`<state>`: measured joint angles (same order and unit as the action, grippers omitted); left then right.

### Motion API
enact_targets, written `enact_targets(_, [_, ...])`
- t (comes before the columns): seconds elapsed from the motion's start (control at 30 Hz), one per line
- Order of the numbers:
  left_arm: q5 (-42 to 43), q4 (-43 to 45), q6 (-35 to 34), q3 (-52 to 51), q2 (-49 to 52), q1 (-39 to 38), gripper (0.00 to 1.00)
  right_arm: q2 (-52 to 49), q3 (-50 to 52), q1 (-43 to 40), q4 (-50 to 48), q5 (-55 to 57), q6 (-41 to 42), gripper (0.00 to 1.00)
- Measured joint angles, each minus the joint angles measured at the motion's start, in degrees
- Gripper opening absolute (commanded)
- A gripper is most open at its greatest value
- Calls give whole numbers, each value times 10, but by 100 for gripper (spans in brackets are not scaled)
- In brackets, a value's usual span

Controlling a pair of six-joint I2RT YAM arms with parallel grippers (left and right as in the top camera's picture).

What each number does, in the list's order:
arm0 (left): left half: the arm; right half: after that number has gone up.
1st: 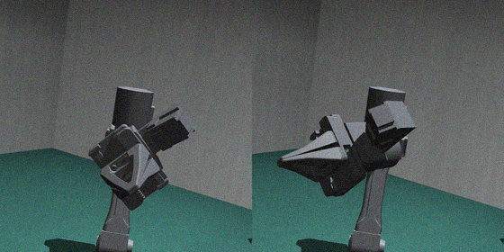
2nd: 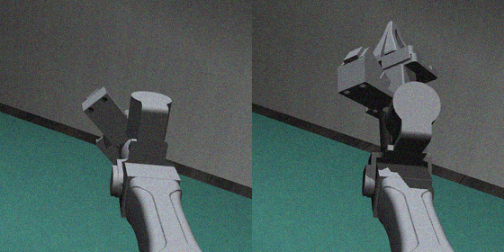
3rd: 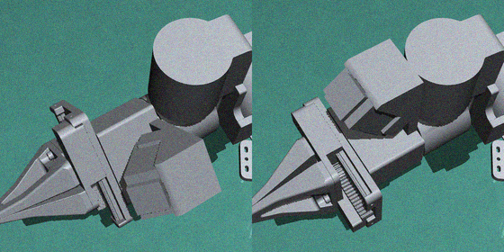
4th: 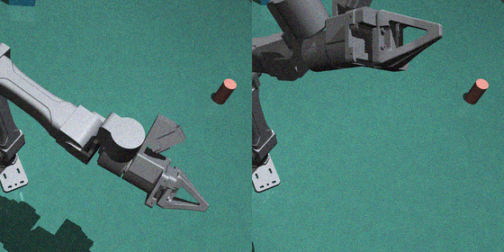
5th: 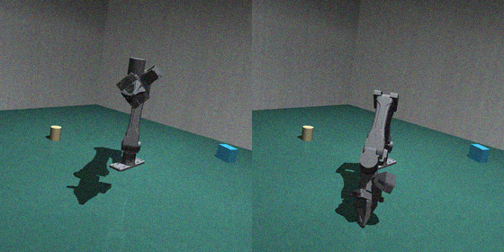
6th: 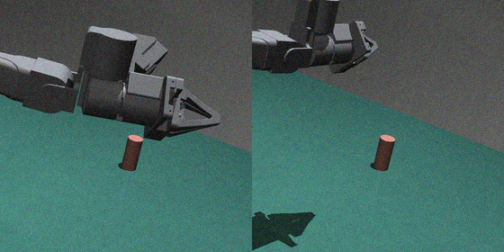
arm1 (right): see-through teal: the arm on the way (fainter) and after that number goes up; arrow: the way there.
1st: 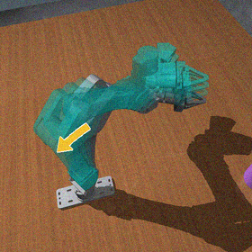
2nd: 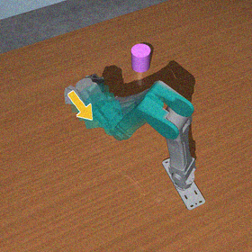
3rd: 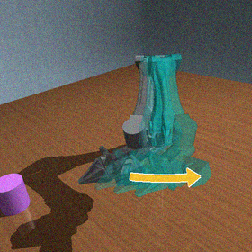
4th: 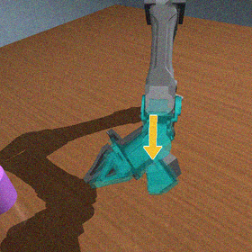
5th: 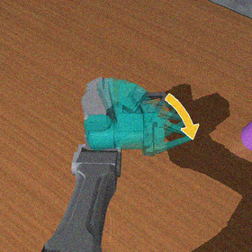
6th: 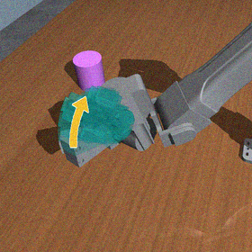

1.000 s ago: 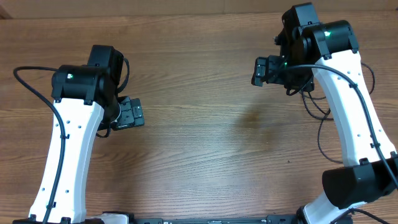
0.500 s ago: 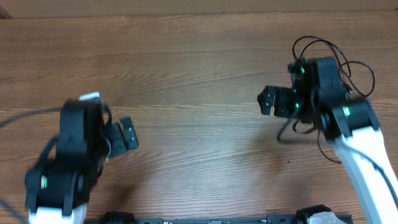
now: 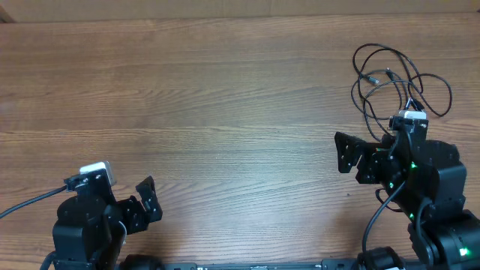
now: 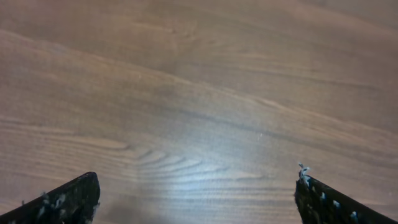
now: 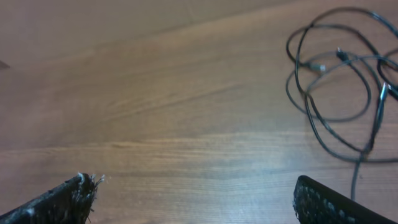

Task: Untangle cables

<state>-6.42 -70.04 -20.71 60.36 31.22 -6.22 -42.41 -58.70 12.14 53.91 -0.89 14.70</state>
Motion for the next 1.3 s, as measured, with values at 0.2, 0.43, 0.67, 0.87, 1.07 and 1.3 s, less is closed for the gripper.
enact_targets(0.2, [2,-26,-2,-2,0,0,100,-12,2,0,27,3,1,100])
enact_targets(0.43, [2,-32,-2,-2,0,0,100,-20,2,0,31,3,1,100])
enact_targets(0.67, [2,-33,-2,-2,0,0,100,-21,2,0,30,17,-5,100])
enact_targets(0.87, [2,-33,-2,-2,0,0,100,18,38,-11,-71,18,-41,100])
enact_targets(1.07, [2,-33,-2,-3,0,0,100,146,173,-29,-243,11,-70,100])
enact_targets(1.3, [2,-33,-2,-5,-1,0,100,321,389,-35,-498,14,-77,100])
